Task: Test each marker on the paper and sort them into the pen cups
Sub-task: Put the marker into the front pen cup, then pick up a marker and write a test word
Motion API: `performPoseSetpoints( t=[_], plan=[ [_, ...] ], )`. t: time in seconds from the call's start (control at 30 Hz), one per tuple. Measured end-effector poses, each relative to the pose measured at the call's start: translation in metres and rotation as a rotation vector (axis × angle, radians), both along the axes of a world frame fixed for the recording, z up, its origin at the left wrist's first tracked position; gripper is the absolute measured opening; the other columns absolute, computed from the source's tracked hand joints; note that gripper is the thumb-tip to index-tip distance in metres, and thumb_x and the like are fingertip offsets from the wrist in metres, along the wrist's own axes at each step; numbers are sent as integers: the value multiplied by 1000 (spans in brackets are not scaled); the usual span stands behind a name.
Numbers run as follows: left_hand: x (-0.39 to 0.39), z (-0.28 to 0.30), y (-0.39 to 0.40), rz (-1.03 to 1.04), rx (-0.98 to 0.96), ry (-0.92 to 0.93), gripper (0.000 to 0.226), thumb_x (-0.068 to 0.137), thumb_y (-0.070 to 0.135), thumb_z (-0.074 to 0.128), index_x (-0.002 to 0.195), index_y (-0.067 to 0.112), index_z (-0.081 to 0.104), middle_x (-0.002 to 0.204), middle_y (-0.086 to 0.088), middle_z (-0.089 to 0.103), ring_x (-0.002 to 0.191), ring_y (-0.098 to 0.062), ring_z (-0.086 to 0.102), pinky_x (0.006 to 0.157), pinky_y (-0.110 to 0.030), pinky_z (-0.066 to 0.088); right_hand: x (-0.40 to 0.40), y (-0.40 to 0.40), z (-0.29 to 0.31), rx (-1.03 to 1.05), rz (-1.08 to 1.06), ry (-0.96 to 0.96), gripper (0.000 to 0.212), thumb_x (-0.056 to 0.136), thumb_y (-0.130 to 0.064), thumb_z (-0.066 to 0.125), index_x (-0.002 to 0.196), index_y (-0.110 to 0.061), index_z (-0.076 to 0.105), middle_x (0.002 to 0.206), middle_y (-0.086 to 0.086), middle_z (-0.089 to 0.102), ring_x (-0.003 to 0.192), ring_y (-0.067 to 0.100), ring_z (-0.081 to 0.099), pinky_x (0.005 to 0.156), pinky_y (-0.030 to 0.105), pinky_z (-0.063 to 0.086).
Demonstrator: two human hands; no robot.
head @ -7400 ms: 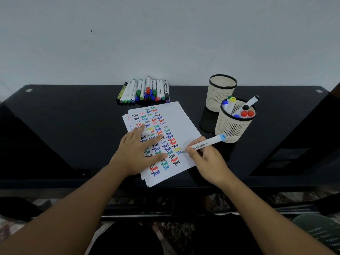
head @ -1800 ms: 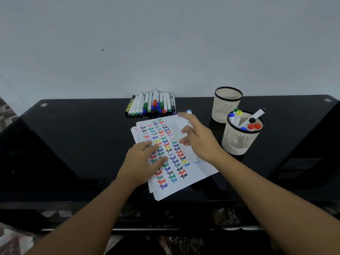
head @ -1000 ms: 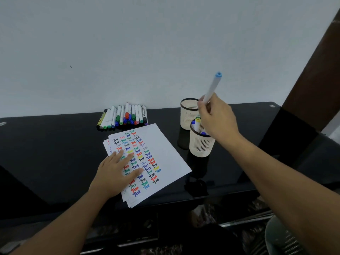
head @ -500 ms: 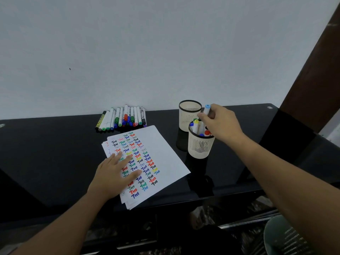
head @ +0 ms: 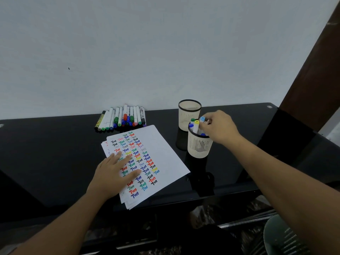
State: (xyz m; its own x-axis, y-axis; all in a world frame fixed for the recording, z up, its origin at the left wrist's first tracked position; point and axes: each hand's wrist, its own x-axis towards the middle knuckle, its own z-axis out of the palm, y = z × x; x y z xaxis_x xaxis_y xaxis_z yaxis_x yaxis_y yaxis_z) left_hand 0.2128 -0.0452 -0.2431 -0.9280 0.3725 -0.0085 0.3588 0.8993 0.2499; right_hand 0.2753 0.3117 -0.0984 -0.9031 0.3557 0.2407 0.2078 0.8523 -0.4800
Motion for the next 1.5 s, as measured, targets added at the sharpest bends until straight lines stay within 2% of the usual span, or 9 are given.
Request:
performPoseSetpoints(
  t=[0.1,0.23,0.33,0.43,0.53,0.7,1.0,1.3,1.5],
  plan=[
    [1,0,0,4,13,-7,100,75,99,20,158,43,25,169,5,14,157,-20,8,126,-47,9,-2,1,0,-16,1,-13,25,98,-32,67,121,-23,72,108,-3,67,95,18,63,84,46,61],
    [1,2,0,1,16,-1,102,74,99,19,158,43,26,169,4,15,156,-20,9,126,-47,9,-2,6,-1,-39,7,27,33,95,-34,73,127,-27,68,113,-4,63,97,13,59,80,36,56],
    [2,4,0,-1,21,-9,103,73,100,19,158,42,27,169,3,16,156,-21,10,126,-47,10,-1,6,2,-49,4,82,35,95,-34,73,129,-28,67,100,-8,60,83,10,60,70,27,52],
    [2,5,-1,5,60,-27,101,73,100,24,156,43,31,168,3,19,155,-21,13,126,-46,12,-2,0,11,-28,27,178,32,97,-40,69,127,-29,67,88,-9,58,77,9,59,72,33,57],
    [0,14,2,24,73,-91,90,78,90,40,155,42,34,168,3,21,154,-24,15,124,-47,13,-6,-14,20,-24,64,265,29,99,-48,61,121,-32,68,85,-8,61,80,12,61,79,41,58],
    [-11,31,-1,17,34,-142,89,78,85,46,155,42,35,165,2,24,151,-26,19,121,-51,22,-17,-59,22,48,178,316,23,101,-45,57,113,-31,70,80,-14,54,88,9,56,84,38,47],
    [-26,12,-27,-3,-87,-69,103,72,101,7,159,48,2,171,0,-4,157,-21,-4,126,-45,1,-85,-114,-48,38,371,43,19,103,-38,55,117,-33,67,96,-6,64,90,14,60,80,40,54],
    [-28,5,-28,30,-17,-15,97,73,101,11,157,53,9,170,8,1,156,-14,-4,125,-42,-1,-179,-126,-89,-93,376,-81,29,104,-30,59,133,-29,55,121,6,60,101,21,61,83,34,52],
    [-31,4,-30,34,-8,-6,95,72,101,9,156,56,8,170,11,0,155,-12,-5,125,-41,-2,-220,-128,-100,-52,329,-131,62,99,-24,68,152,-27,36,132,12,50,103,25,61,79,33,50]
  ],
)
